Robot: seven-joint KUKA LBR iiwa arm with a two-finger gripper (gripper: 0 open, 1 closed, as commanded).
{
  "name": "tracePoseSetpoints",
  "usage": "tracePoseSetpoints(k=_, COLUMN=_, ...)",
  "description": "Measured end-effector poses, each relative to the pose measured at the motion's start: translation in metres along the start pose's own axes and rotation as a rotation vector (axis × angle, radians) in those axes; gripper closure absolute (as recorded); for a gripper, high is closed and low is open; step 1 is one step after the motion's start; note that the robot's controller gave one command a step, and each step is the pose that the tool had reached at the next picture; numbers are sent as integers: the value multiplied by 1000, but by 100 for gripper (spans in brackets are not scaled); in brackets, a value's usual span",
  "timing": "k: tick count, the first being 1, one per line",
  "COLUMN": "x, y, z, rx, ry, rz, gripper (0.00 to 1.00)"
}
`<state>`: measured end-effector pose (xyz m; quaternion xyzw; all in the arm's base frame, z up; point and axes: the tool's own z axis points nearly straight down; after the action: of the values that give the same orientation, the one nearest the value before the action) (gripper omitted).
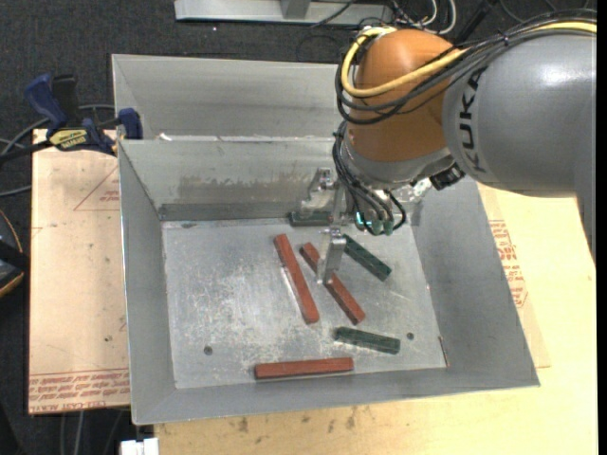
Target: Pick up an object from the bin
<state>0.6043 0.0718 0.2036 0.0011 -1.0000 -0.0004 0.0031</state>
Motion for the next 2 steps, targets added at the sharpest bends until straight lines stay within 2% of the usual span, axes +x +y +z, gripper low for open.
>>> tracePoseSetpoints(k=1, x=-2, y=0, z=-4, rx=0, ry=-7, rz=1, gripper=0)
tracePoseSetpoints(k=2, x=-23, y=0, z=-11, rx=0, ry=-9, rz=-57, gripper=0)
